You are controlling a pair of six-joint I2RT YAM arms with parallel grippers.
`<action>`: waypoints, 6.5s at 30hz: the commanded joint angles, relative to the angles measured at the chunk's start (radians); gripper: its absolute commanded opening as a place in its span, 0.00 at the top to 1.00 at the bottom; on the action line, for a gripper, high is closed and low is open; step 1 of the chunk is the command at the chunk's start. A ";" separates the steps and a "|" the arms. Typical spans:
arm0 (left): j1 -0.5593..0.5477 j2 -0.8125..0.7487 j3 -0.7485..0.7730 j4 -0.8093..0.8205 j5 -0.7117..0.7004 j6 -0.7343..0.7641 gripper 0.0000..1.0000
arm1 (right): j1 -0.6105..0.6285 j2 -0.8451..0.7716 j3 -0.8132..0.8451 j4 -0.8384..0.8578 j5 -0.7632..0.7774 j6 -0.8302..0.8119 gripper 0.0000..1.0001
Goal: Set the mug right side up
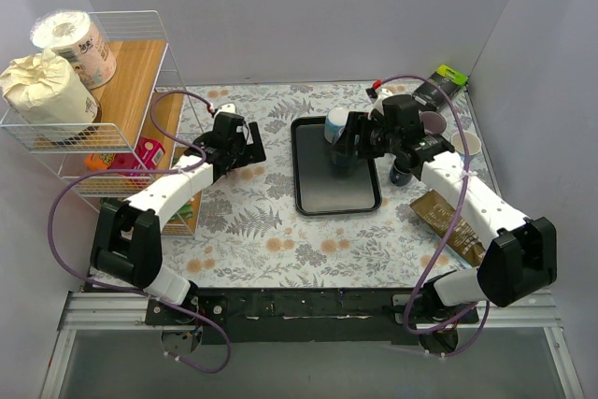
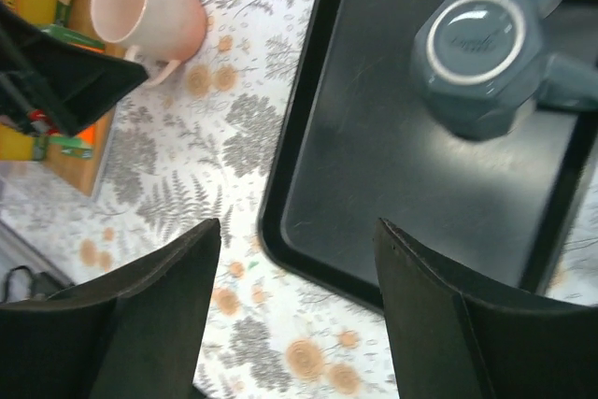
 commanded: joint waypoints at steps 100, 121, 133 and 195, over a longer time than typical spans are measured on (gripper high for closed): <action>-0.210 -0.062 0.143 -0.076 0.167 0.090 0.02 | -0.175 0.333 0.107 0.151 -0.273 -0.928 0.99; -0.212 -0.367 -0.085 0.249 0.270 0.045 0.02 | -0.164 -0.026 -0.110 0.495 -0.214 0.151 0.99; -0.235 -0.375 -0.096 0.439 0.472 -0.074 0.02 | -0.068 -0.132 -0.199 0.660 -0.176 0.617 0.99; -0.330 -0.217 0.085 0.110 -0.121 -0.082 1.00 | 0.169 -0.166 -0.213 0.371 0.163 0.748 0.49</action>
